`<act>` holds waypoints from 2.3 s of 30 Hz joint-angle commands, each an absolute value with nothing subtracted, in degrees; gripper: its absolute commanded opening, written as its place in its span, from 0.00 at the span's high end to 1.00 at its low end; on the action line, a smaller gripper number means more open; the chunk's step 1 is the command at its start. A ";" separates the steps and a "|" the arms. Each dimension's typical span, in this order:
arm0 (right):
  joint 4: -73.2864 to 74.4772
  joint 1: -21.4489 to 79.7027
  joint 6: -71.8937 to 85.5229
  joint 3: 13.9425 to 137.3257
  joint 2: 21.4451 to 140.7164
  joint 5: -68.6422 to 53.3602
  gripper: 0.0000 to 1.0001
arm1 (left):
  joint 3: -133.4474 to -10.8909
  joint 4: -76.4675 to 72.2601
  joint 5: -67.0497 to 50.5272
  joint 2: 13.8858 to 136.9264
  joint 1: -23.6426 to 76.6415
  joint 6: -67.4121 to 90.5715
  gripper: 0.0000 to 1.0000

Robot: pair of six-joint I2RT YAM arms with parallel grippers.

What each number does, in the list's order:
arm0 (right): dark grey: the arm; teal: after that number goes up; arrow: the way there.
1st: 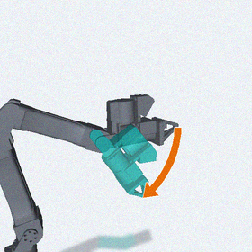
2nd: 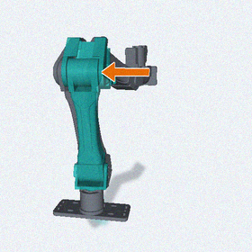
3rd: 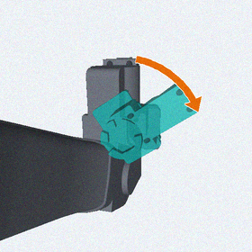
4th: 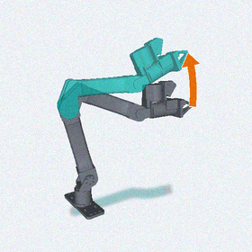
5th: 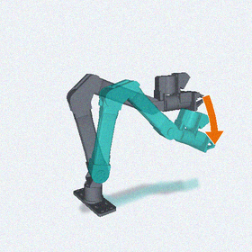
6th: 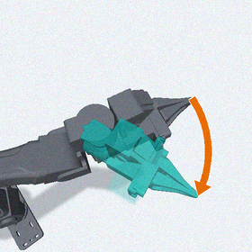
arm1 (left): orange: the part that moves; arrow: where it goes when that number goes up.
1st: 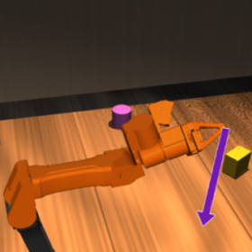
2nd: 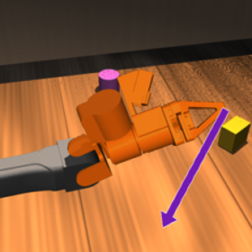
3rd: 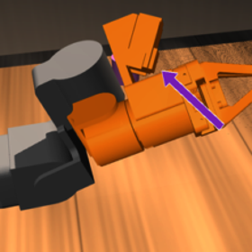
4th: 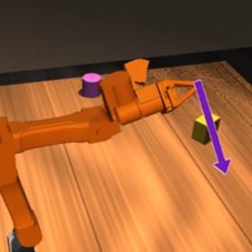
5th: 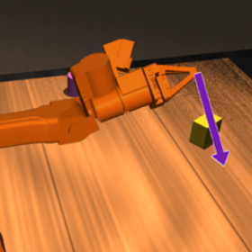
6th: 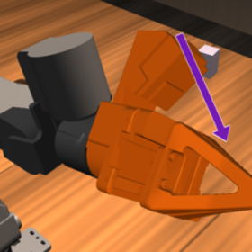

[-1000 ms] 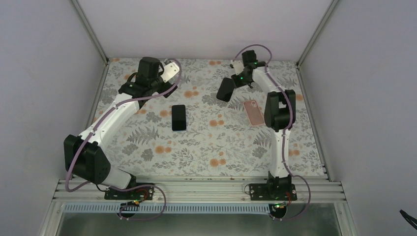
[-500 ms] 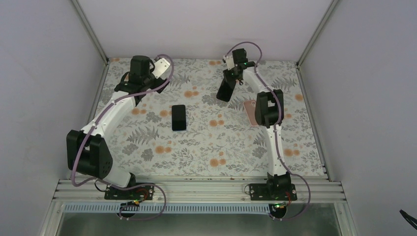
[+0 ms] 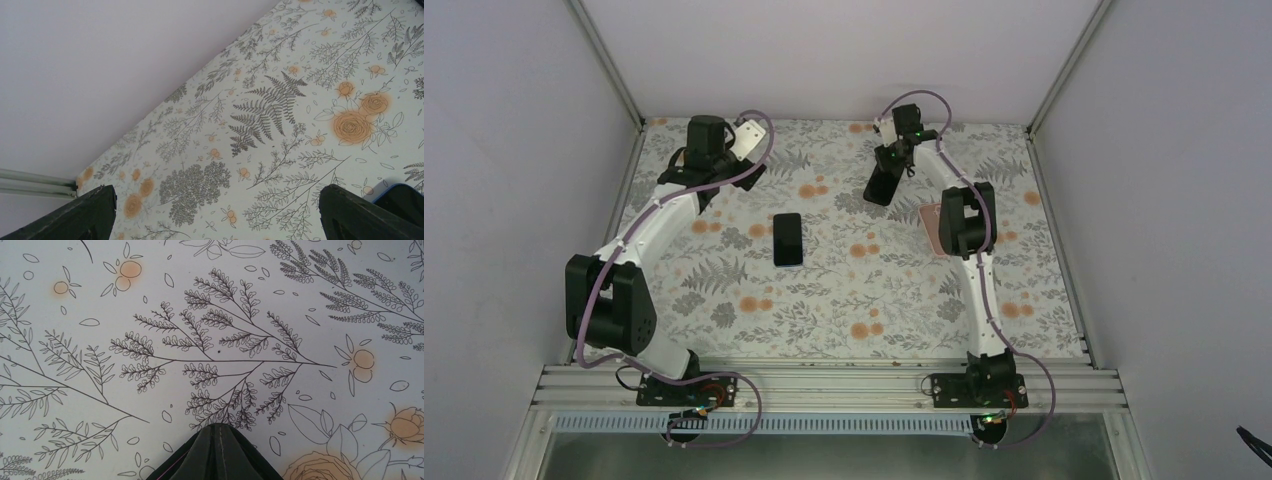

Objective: Take the phone out of the phone case
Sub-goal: Adjust the phone at the center of the board.

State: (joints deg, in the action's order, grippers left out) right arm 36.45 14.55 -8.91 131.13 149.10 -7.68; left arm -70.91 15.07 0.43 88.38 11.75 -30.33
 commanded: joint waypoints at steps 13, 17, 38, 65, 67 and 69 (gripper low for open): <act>28.16 20.03 -16.77 123.05 142.23 -3.86 0.97 | -66.32 9.18 -3.91 83.49 11.08 -26.79 0.00; 30.43 20.23 -16.20 130.49 147.09 -1.22 0.97 | -66.12 9.52 -3.67 84.12 11.01 -26.79 0.00; 37.71 17.33 -17.57 129.71 149.28 -1.27 0.97 | -67.87 13.93 -7.48 88.28 10.56 -25.60 0.00; 42.77 11.48 -23.18 88.42 118.82 -12.24 0.42 | -68.38 19.56 -12.53 84.36 10.55 -26.11 0.00; 44.58 11.41 -23.70 88.92 117.14 -13.53 0.30 | -68.23 19.76 -12.72 83.75 10.57 -26.10 0.00; 46.63 11.47 -24.61 89.18 115.82 -14.99 0.19 | -67.86 20.09 -12.73 83.07 10.55 -26.02 0.00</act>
State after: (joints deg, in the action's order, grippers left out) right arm 43.20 11.55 -22.35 88.84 120.62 -10.24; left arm -67.81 19.16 -11.25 85.76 10.98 -26.28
